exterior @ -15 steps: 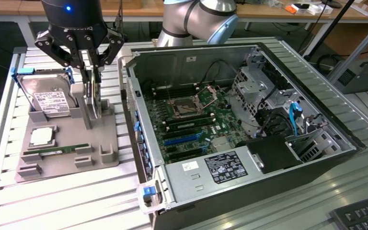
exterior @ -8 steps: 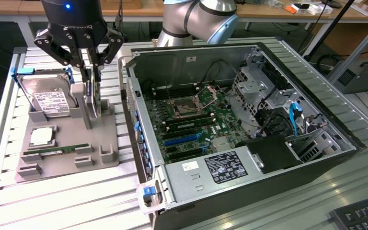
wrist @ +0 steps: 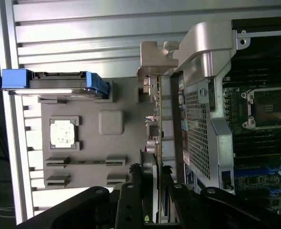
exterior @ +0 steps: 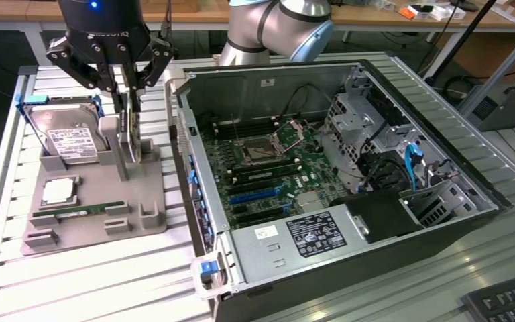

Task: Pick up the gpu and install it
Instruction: 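Pick up the gpu and move the gpu toward the slot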

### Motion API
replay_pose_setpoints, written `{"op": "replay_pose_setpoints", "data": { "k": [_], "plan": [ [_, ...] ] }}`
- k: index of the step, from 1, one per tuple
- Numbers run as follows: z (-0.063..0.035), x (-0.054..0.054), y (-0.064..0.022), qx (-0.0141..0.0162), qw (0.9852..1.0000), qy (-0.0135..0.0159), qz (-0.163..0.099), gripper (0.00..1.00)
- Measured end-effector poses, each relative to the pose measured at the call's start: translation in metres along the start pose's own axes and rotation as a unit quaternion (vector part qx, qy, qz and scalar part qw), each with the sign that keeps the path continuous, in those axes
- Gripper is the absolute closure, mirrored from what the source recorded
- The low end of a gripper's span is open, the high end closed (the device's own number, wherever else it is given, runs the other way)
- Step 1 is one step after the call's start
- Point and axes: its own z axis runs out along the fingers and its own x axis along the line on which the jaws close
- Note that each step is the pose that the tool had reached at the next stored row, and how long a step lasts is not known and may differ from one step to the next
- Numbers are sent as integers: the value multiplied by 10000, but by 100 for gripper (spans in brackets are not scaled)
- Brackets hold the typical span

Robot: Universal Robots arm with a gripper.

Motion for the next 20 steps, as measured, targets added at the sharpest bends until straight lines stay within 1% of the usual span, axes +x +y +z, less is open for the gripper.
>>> {"op": "replay_pose_setpoints", "data": {
  "k": [8,10,20],
  "plan": [
    [-29,-1,1,-18,10000,1,0,73],
    [-50,-1,1,-32,10000,3,1,73],
    [-90,-2,2,-86,10000,6,2,73]
  ]
}}
